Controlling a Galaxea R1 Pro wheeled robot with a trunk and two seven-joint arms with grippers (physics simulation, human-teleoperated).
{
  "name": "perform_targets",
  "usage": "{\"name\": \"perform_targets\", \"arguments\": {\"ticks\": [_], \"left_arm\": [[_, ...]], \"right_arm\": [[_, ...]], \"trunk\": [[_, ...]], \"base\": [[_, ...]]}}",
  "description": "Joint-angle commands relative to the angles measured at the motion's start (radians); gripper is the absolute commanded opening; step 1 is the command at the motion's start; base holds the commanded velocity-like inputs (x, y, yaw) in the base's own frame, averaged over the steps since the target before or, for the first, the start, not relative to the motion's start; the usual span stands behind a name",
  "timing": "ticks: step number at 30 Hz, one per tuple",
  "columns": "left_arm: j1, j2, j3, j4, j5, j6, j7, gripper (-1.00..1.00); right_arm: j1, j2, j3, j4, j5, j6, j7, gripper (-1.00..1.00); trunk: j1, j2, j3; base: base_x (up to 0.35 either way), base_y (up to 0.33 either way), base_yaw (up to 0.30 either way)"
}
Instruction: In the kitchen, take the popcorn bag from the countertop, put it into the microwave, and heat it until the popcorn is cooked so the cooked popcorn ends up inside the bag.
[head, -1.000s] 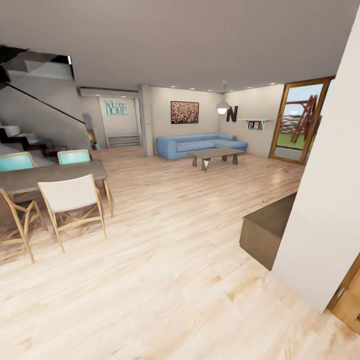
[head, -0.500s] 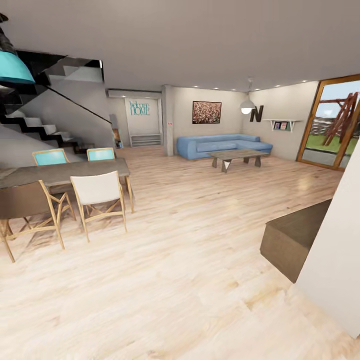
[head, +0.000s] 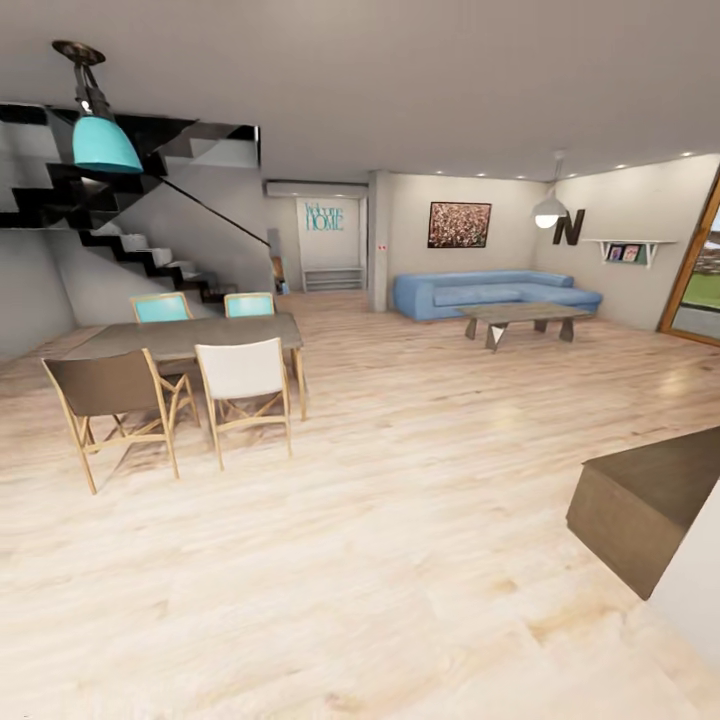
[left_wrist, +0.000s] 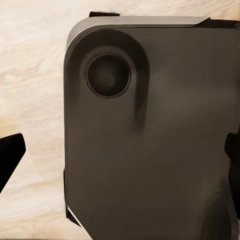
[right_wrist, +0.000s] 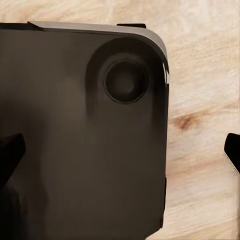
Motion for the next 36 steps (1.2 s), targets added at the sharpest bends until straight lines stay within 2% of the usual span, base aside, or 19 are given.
{"name": "perform_targets", "arguments": {"ticks": [1,36], "left_arm": [[0.0,0.0,0.002,0.0,0.004,-0.002,0.0,1.0],[0.0,0.0,0.002,0.0,0.006,-0.003,0.001,1.0]], "right_arm": [[0.0,0.0,0.001,0.0,-0.001,-0.004,0.0,1.0],[0.001,0.0,0.004,0.0,-0.001,-0.005,-0.001,1.0]], "trunk": [[0.0,0.0,-0.001],[0.0,0.0,-0.001]], "base": [[0.0,0.0,0.276],[0.0,0.0,0.276]]}}
